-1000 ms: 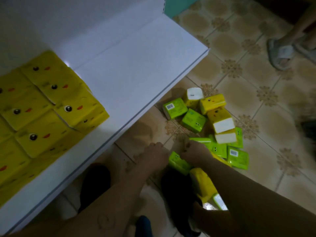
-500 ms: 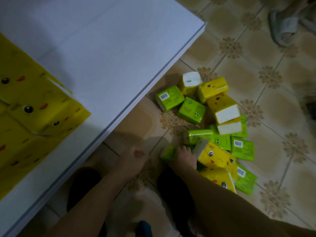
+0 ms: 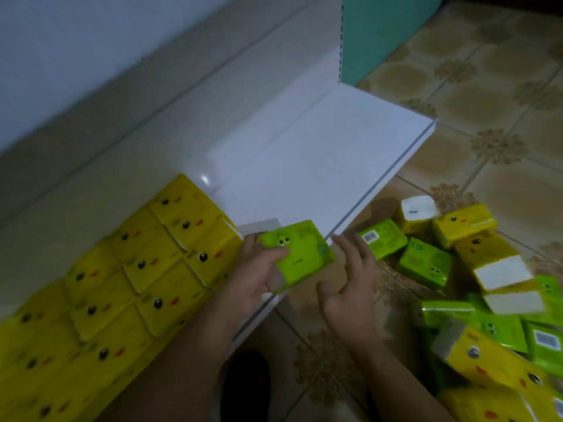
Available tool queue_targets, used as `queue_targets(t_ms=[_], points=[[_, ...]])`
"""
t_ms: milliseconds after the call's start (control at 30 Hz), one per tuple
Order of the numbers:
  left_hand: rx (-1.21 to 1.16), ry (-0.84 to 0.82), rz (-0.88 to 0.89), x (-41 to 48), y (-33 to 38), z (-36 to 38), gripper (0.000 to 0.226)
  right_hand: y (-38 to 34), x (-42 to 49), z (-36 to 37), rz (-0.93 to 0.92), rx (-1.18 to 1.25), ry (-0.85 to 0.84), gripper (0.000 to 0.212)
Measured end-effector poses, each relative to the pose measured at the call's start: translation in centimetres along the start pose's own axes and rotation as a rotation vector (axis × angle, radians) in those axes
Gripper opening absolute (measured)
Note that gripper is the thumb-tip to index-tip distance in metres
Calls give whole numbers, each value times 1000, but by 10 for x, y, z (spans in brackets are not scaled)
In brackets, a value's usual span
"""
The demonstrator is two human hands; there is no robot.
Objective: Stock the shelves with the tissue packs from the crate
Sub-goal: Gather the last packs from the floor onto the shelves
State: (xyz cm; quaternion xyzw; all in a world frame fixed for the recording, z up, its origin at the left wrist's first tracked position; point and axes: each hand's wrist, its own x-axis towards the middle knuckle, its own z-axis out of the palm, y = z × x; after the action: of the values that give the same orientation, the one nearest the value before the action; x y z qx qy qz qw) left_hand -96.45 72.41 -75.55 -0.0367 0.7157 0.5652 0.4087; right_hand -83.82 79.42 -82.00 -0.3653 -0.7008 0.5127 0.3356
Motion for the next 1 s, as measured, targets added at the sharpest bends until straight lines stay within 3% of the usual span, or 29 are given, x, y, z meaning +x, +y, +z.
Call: queue_targets(t_ms=[67,100,167,233,300,400,467,600,700,800,867,1000], points=[[21,-18,62,0,10,-8,33,-12,15,3,484,468,28,63],[11,-50,73,1,14,-9,34,-16,22,5,716,692,-81,61],[-5,-112,88,4,18,-8,37,-21,29,6,885,846,-282,52],[236,-56,215,13,21,-6,41,-17,35,12,866,812,-273,39],[760,38,480,26,26,-7,53,-10,45,20,788,711,-141,34],[1184,-177,649,46,41,-7,93,0,61,24,634,482,-43,43],[1417,-317,746,58,57,-7,112,5,75,20,594,366,-141,57],[2046,-640,1105,72,82,8,145,16,110,2,596,223,-463,74],[2063,-743,1227,74,79,22,143,19,126,-12,498,383,-669,61],[1871,-660,1377,74,75,22,118,21,129,-20,566,671,-588,52],[1856,-541,1340,72,72,17,115,23,128,-23,621,845,-507,57],[1767,-262,1132,59,64,1,118,16,119,-21,640,1074,-493,89]])
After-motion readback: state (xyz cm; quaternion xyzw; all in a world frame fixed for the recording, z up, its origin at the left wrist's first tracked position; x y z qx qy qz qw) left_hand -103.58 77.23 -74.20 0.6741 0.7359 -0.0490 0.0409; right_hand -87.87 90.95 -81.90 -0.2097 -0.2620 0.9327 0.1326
